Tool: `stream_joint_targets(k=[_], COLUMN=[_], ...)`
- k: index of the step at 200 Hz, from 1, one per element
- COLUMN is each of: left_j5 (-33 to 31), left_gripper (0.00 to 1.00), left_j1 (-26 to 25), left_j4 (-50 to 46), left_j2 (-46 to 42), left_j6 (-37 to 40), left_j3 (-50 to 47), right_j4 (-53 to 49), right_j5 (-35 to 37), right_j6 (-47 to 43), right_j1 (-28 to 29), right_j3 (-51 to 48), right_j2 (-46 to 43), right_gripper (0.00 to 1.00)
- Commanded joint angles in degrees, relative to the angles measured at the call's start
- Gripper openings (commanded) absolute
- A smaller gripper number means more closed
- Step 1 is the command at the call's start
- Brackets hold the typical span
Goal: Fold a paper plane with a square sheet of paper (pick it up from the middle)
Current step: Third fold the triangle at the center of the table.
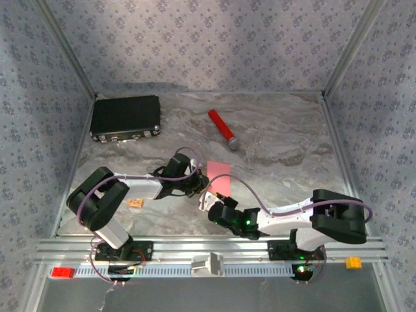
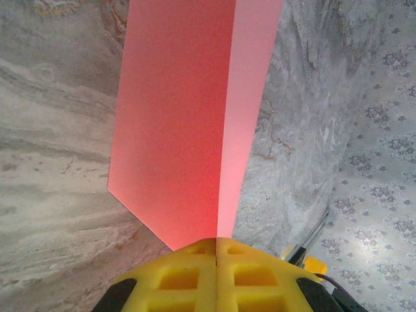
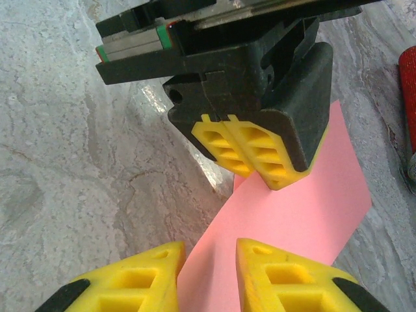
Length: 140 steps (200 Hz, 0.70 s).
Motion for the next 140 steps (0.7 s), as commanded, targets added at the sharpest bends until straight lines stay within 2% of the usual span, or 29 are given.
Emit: stream_joint_targets(k=[1,48,116,140], left_j5=[0.95,0.93,0.32,0.19], left_gripper=[0.05,0.05,0.05,0.09], left_j1=[0.28,0.29,0.29,0.25], left_j4=[0.34,0.34,-0.05,-0.02], left_j2=[-1.26,-1.19,-1.53,-1.61], left_j6=[0.00,-0.03,0.06,0.05], left_j3=[1.23,1.27,1.27,1.18], right_j4=[-1.57,-1.66,-3.31,-3.40], right_j5=[0.73,1.31,2.52,2.25], right_j6=[1.17,1.08,1.29,1.95], right_j1=[0.43,0.46,0.00,-0.25], right_j3=[-0.17,-0.04,0.63,0.65], right_j2=[-0.80,-0.88,-1.02,-1.35], right_gripper=[0.28,0.28,0.15,0.11])
